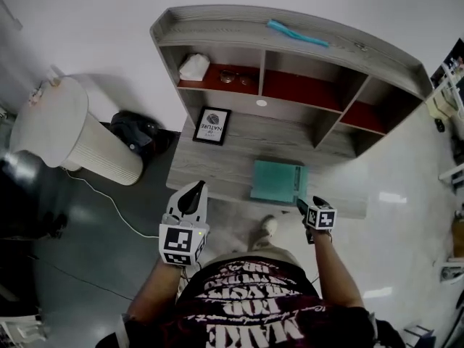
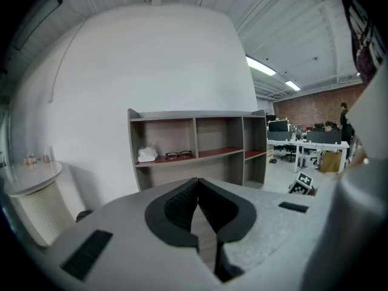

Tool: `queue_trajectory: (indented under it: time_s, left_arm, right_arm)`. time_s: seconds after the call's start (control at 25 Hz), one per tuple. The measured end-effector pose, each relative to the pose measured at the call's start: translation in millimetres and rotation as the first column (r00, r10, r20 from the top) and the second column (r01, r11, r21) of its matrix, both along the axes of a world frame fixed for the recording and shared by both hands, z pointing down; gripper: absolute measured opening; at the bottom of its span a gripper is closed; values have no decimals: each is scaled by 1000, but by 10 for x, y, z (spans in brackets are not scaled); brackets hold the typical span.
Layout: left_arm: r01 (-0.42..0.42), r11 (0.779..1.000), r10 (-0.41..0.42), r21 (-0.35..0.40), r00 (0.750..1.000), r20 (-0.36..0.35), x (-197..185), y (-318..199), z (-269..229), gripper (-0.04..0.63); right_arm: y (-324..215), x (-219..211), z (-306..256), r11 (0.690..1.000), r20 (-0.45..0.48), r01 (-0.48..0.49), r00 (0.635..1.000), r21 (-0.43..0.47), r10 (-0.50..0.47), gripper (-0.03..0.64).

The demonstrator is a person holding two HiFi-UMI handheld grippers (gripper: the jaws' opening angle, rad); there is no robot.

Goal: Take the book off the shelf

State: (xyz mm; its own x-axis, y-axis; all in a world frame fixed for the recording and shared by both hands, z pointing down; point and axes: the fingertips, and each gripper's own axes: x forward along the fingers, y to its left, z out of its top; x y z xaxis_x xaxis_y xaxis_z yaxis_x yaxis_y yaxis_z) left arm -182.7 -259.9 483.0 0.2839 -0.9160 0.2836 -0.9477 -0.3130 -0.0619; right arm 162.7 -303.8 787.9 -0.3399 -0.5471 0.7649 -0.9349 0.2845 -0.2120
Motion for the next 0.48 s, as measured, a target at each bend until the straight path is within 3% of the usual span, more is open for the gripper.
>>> queue_trajectory:
  time_s: [0.12, 0.28, 0.48]
  left_arm:
    - [-1, 1000, 2, 18, 998, -56, -43, 75, -75, 6]
    - [-22, 998, 28, 63, 995, -94, -6, 198, -264, 6]
    - [-83, 986, 95, 144, 992, -80, 39, 450, -547, 6]
  right_arm:
    - [105, -179, -768, 972, -13, 75, 997, 224, -74, 193]
    - [308, -325, -1676, 889, 19, 79, 995, 451, -98, 23]
    - [650, -459, -2557, 796, 41, 79, 991, 600, -129, 3]
